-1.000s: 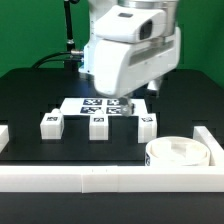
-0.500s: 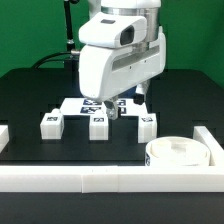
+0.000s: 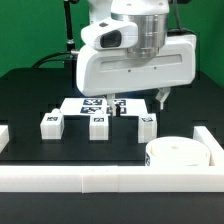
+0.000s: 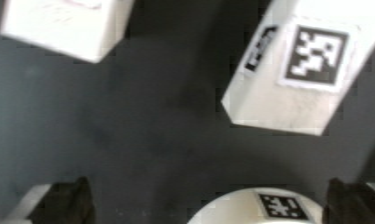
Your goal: Assemble stool
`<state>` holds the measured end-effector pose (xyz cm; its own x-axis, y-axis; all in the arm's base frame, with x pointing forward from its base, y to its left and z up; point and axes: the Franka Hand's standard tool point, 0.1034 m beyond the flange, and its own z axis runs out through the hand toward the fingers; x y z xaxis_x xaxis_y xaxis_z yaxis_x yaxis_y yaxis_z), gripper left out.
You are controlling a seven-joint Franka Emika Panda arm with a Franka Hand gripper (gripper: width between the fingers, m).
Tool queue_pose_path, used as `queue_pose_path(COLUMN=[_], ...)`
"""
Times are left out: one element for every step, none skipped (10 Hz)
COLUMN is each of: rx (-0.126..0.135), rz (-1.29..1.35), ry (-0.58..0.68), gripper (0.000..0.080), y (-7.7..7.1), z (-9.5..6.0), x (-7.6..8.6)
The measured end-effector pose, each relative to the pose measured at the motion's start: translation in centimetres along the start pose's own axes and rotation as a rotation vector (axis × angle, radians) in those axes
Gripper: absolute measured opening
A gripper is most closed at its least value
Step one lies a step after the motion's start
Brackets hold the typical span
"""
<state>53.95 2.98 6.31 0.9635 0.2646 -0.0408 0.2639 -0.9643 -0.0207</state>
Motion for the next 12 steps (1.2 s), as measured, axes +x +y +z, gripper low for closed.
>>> queue_pose_path(rx=[0.009, 0.023, 0.032, 0.038, 0.038, 0.043, 0.061, 0.075, 0.092, 0.114, 0.127, 0.143], rz=[0.053, 0.186, 0.259, 0.292, 0.292, 0.289, 0.316, 0.335, 0.348, 0.362, 0.35, 0.344], ry=[0.001, 0.003, 0.002, 0.002, 0.002, -0.035, -0.053, -0.129, -0.26, -0.363, -0.422, -0.528], gripper=[0.0649, 0.0649, 0.0649, 0.0649, 0.0649, 0.0649, 0.0649, 0.0649, 0.0649, 0.0649, 0.0649, 0.0649], y=[-0.1, -0.3, -0.5, -0.7, -0.7, -0.8, -0.9, -1.4, -2.1, -2.6, -2.4, -2.6], z=[0.0, 0.0, 0.0, 0.0, 0.0, 0.1, 0.2, 0.4, 0.5, 0.9, 1.0, 0.9], x=[0.0, 0.1, 0.1, 0.2, 0.2, -0.2, -0.3, -0.8, -1.4, -1.0, -0.8, -1.7])
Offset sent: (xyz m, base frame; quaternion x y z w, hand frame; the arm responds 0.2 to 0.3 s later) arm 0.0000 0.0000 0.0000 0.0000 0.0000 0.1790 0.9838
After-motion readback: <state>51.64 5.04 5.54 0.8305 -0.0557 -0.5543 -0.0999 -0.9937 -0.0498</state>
